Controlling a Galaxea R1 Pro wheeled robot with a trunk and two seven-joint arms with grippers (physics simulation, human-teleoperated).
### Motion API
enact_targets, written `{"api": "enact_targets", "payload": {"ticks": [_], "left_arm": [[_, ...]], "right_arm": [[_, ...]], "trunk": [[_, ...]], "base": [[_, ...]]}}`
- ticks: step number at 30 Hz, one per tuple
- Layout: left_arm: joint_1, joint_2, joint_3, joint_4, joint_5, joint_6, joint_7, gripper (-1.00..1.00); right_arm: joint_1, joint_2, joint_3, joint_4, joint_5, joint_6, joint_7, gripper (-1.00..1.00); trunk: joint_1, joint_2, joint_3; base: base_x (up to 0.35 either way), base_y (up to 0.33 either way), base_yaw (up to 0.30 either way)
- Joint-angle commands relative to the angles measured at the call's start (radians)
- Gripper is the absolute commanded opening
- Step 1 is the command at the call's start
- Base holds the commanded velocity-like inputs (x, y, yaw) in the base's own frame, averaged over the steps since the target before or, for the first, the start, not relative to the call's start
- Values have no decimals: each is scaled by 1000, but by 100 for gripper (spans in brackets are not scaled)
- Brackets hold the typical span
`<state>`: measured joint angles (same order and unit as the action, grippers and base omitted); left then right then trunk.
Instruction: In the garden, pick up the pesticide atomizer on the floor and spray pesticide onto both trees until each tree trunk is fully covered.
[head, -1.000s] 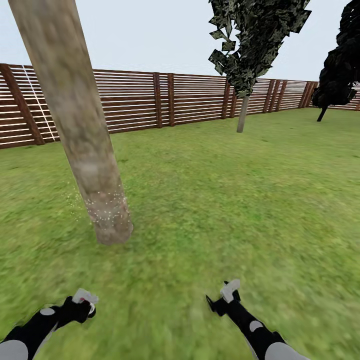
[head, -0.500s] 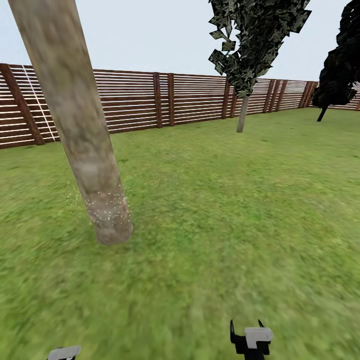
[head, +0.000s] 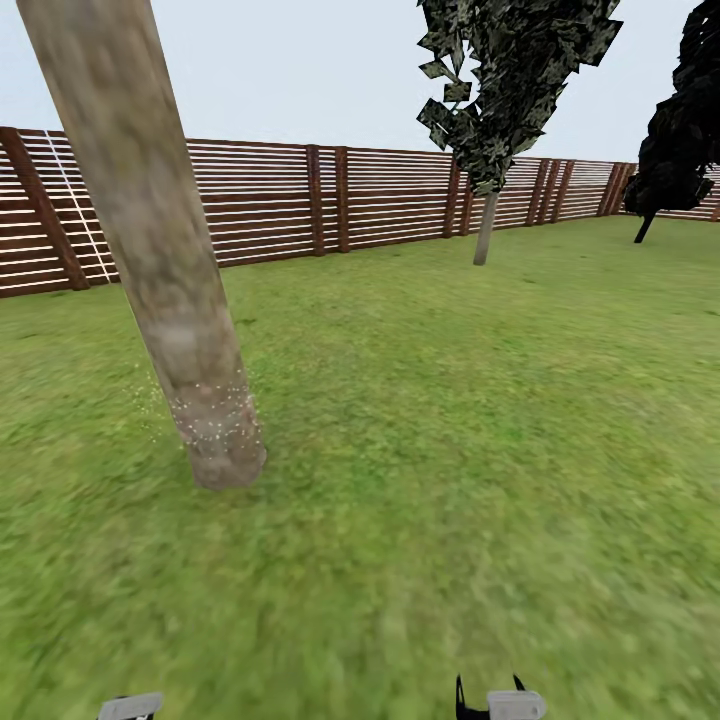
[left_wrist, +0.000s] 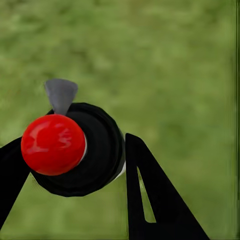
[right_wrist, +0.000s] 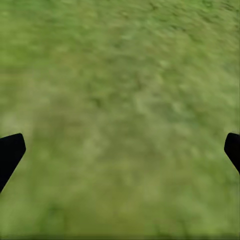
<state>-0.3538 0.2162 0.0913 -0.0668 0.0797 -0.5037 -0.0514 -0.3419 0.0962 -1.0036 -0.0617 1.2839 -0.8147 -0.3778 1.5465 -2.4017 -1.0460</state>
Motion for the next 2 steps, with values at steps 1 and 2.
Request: {"api": "enact_targets", "payload": {"ticks": [1, 2], "left_arm": [[-1, -2, 5, 1, 7, -3, -5, -100], [-1, -2, 6, 1, 6, -3, -5, -100]], "right_arm": [[0, 0, -4, 0, 11, 0, -7, 100], [0, 0, -4, -1, 11, 0, -7, 100]], "trunk": [[0, 0, -1], [0, 0, -1]], "base": [[0, 0, 0], [0, 0, 0]]}}
